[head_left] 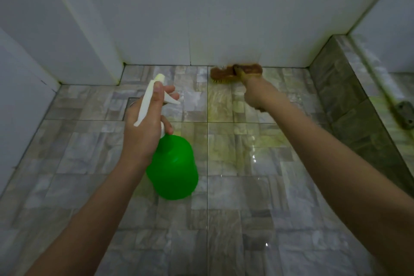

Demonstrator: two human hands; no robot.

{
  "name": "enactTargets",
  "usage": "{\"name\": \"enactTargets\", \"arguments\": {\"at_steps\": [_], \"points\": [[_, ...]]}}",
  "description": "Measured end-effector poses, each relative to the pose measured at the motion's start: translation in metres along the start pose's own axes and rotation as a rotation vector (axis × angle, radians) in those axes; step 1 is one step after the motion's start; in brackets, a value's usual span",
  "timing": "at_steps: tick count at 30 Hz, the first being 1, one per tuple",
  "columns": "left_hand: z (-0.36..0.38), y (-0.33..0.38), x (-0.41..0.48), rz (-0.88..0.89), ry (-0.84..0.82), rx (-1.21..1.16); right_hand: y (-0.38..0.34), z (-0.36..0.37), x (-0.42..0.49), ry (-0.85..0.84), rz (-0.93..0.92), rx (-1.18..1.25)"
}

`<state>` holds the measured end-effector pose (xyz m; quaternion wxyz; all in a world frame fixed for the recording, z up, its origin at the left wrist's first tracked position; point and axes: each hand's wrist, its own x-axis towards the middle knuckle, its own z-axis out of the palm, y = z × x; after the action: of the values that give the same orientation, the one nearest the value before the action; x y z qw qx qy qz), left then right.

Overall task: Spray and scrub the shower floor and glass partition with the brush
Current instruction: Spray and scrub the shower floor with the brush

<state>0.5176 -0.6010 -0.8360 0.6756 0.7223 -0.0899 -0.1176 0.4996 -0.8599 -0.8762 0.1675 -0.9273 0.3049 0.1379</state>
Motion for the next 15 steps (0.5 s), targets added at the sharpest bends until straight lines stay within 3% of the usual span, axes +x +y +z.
{"name": "enactTargets", "arguments": {"at_steps": [4,9,15], "points": [[0.000,0.002,-0.004,0.017,-0.034,0.043,-0.018,0.021,-0.048,-0.070,-0.008,-0.080],[0.006,0.001,-0.014,0.018,-0.066,0.060,-0.033,-0.007,0.001,-0.028,-0.094,-0.086],[-0.001,0.000,-0.013,-0.002,-0.036,0.052,-0.033,0.004,-0.090,-0.253,-0.083,-0.102]]}}
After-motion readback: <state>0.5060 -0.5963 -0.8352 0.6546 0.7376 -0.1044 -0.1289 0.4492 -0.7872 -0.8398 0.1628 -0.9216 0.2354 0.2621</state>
